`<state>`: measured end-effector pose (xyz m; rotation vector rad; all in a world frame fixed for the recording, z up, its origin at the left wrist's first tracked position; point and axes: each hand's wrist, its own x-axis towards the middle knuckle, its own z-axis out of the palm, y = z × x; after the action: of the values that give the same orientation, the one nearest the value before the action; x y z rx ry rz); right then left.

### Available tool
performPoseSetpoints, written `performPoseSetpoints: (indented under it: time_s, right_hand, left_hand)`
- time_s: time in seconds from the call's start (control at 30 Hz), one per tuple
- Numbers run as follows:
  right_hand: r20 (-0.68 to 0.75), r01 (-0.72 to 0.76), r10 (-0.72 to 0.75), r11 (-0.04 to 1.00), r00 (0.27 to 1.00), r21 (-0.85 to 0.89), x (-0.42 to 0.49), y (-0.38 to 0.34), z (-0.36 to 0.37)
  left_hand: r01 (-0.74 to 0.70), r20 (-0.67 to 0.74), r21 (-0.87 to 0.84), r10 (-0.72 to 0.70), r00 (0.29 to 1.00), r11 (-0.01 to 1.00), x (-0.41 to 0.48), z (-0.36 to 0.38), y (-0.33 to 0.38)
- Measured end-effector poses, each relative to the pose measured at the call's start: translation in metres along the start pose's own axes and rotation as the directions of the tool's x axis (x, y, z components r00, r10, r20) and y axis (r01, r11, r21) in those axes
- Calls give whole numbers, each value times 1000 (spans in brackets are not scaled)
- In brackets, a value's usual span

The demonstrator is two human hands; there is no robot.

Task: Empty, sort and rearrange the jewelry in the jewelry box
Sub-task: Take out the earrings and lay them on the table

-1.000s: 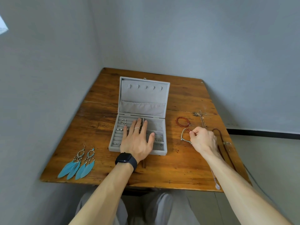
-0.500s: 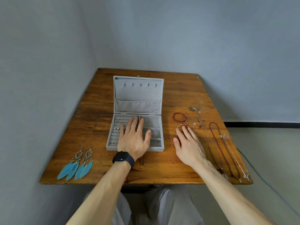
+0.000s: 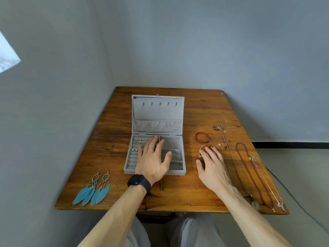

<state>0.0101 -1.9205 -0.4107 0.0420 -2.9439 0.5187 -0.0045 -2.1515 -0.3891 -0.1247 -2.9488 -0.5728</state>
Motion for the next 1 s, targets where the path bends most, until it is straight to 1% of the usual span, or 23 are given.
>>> performPoseSetpoints:
  time_s: [0.07, 0.13, 0.17, 0.2, 0.27, 0.3, 0.33, 0.4, 0.5, 0.57, 0.63, 0.7, 0.83, 0.9, 1.0]
  right_hand:
    - [-23, 19, -18, 1000, 1000, 19, -3, -3, -4]
    - [-57, 49, -46, 997, 997, 54, -4, -10, -10]
    - [-79, 71, -65, 994, 995, 77, -4, -16, -13]
    - [-102, 99, -89, 990, 991, 101, -2, -22, -16]
    - [-139, 167, -149, 977, 979, 130, 3, -39, -21]
    - [-149, 207, -186, 969, 971, 138, 6, -49, -23]
    - [-154, 249, -226, 957, 962, 146, 9, -60, -25]
    - [-156, 327, -303, 931, 940, 163, 16, -82, -26]
    - [-120, 395, -380, 905, 917, 156, 33, -117, -21]
    - [-68, 407, -401, 902, 914, 143, 47, -140, -14]
    - [-18, 408, -409, 906, 912, 109, 63, -158, -6]
    - [24, 412, -414, 910, 910, 50, 76, -174, 0]
    - [79, 408, -402, 909, 912, -84, 92, -195, 13]
    - [92, 382, -372, 914, 923, -135, 94, -197, 18]
    - [51, 352, -349, 929, 936, -111, 94, -196, 24]
  left_hand:
    - [18, -14, -135, -20, 1000, 991, 0, -5, 1]
    - [37, -57, -315, -58, 997, 949, -1, -15, 2]
    - [32, -93, -366, -71, 993, 930, -2, -20, -1]
    - [11, -149, -369, -71, 986, 929, -4, -25, -6]
    - [-25, -285, -256, -51, 957, 966, -9, -34, -22]
    - [-10, -321, -182, -49, 946, 983, -12, -37, -32]
    - [28, -313, -118, -64, 948, 993, -14, -40, -42]
    - [116, -219, -36, -121, 968, 993, -20, -40, -60]
    - [197, -83, 12, -195, 977, 980, -26, -28, -75]
    - [216, -52, 7, -216, 975, 976, -25, -23, -78]
    - [199, -55, 49, -196, 979, 979, -23, -21, -76]
    - [193, -54, 87, -189, 981, 977, -22, -21, -75]
    - [205, -54, 76, -201, 978, 976, -25, -22, -76]
    - [204, -56, 75, -200, 978, 976, -25, -23, -76]
    - [202, -58, 81, -197, 979, 976, -24, -23, -77]
